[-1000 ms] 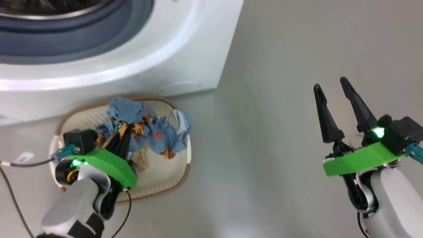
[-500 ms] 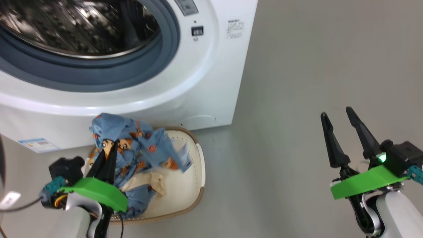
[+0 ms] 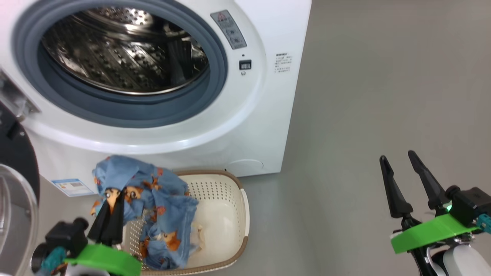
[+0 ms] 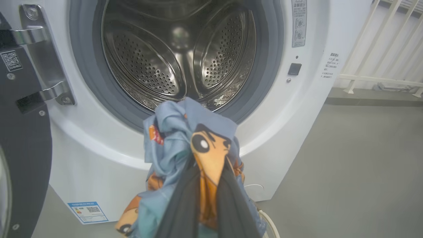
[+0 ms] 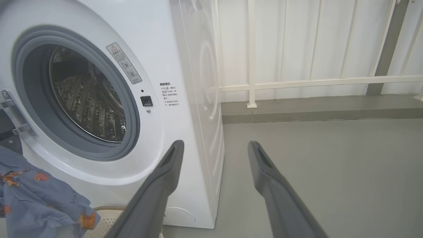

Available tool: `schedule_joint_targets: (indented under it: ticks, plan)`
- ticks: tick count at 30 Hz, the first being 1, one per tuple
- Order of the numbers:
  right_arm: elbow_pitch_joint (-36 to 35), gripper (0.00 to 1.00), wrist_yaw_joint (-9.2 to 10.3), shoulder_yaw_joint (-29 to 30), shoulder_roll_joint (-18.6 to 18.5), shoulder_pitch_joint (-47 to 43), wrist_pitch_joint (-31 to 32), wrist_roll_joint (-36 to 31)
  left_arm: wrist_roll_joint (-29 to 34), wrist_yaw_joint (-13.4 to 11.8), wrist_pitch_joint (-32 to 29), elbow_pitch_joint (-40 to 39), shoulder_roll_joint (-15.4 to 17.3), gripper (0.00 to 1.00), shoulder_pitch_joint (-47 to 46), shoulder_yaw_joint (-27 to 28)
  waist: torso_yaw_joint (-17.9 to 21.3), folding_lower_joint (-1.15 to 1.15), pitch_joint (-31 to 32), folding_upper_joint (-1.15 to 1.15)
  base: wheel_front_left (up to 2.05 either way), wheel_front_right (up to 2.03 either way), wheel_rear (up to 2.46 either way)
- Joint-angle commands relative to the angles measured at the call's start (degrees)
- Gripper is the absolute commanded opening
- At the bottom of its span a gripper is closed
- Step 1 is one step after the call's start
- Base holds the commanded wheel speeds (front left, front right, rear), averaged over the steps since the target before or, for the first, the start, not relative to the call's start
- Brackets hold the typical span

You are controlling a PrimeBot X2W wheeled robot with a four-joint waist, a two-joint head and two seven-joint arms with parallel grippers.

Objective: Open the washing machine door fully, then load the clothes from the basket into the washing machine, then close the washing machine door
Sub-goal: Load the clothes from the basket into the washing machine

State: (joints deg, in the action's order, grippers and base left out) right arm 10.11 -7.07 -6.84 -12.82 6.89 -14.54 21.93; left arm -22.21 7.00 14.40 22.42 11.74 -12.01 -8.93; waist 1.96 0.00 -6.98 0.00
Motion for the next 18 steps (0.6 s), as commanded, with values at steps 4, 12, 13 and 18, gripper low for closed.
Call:
schedule_joint_targets:
  ticks: [4, 12, 13, 18]
  plan:
    - [-1.37, 1.0, -0.42, -0.28, -1.14, -1.24, -0.46, 0.8, 2.5, -0.85, 0.6, -5.6, 0.34, 0.0, 3.07, 4.45, -0.71, 0.0, 1.84, 0.0, 0.0, 0.0, 0.0]
    - [-1.77, 1.0, -0.42, 0.54, -1.09, -2.98, -0.46, 0.72, 5.05, -1.22, 0.6, -12.19, -1.71, 0.0, 8.76, 7.31, -1.3, 0.0, 2.35, 0.0, 0.0, 0.0, 0.0]
    - [-1.8, 1.0, -0.42, 0.58, -1.08, -3.03, -0.46, 0.71, 5.17, -1.18, 0.6, -12.66, -1.91, 0.0, 9.11, 7.53, -1.31, 0.0, 2.3, 0.0, 0.0, 0.0, 0.0]
    - [-1.95, 1.0, -0.42, 0.69, -0.93, -2.98, -0.46, 0.67, 5.46, -0.86, 0.6, -14.01, -2.8, 0.0, 9.54, 8.4, -1.17, 0.0, 1.85, 0.0, 0.0, 0.0, 0.0]
